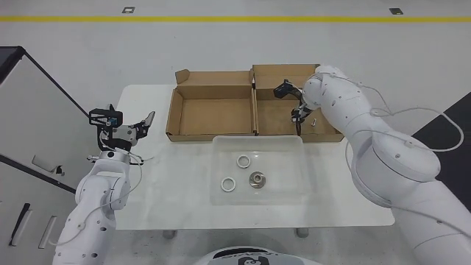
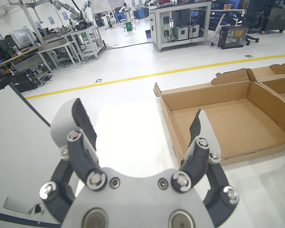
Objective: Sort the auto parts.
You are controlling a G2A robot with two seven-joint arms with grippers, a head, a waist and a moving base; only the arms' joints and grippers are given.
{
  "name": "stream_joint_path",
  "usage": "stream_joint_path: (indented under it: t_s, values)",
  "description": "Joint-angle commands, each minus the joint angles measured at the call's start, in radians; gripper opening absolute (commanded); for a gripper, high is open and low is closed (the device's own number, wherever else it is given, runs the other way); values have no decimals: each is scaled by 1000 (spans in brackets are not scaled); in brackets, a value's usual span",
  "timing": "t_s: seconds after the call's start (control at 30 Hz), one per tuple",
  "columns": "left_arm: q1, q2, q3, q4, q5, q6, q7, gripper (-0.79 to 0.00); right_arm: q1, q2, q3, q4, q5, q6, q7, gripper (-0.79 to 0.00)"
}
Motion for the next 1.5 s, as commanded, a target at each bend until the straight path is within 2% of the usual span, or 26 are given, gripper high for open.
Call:
stream_joint_path:
  t_s: [0.0, 0.17, 0.2, 0.23, 0.27, 0.37, 0.77, 0.8, 0.83, 0.87, 0.9, 0.93, 0.97, 1.0, 1.03, 1.17, 1.47]
  values:
    - [0, 0, 0, 0, 0, 0, 0, 0, -2, -2, 2, 6, -3, -1, -4, -785]
    - [0, 0, 0, 0, 0, 0, 0, 0, -8, -8, 11, 20, -5, 3, -18, -785]
    - [0, 0, 0, 0, 0, 0, 0, 0, -12, -10, 12, 22, -7, 3, -22, -757]
    - [0, 0, 0, 0, 0, 0, 0, 0, -16, -11, 13, 23, -10, 5, -26, -693]
    - [0, 0, 0, 0, 0, 0, 0, 0, -20, -12, 14, 24, -12, 6, -35, -523]
    - [0, 0, 0, 0, 0, 0, 0, 0, -28, -14, 18, 31, -18, 3, -53, -468]
    - [0, 0, 0, 0, 0, 0, 0, 0, -26, -10, 41, 49, -32, -34, -144, -397]
    - [0, 0, 0, 0, 0, 0, 0, 0, -22, -10, 43, 47, -35, -35, -150, -292]
    - [0, 0, 0, 0, 0, 0, 0, 0, -16, -10, 47, 46, -32, -37, -160, -259]
    - [0, 0, 0, 0, 0, 0, 0, 0, -12, -9, 50, 47, -31, -41, -163, -259]
    - [0, 0, 0, 0, 0, 0, 0, 0, -7, -8, 52, 47, -32, -45, -164, -172]
    - [0, 0, 0, 0, 0, 0, 0, 0, -3, -7, 56, 48, -29, -50, -167, -151]
    - [0, 0, 0, 0, 0, 0, 0, 0, 0, -6, 60, 49, -27, -54, -168, -71]
    - [0, 0, 0, 0, 0, 0, 0, 0, 4, -5, 62, 50, -28, -58, -166, -58]
    - [0, 0, 0, 0, 0, 0, 0, 0, 7, -4, 66, 51, -23, -62, -167, 0]
    - [0, 0, 0, 0, 0, 0, 0, 0, 25, 3, 89, 60, 4, -88, -190, 0]
    - [0, 0, 0, 0, 0, 0, 0, 0, 69, 39, 157, 63, 93, -229, -271, 0]
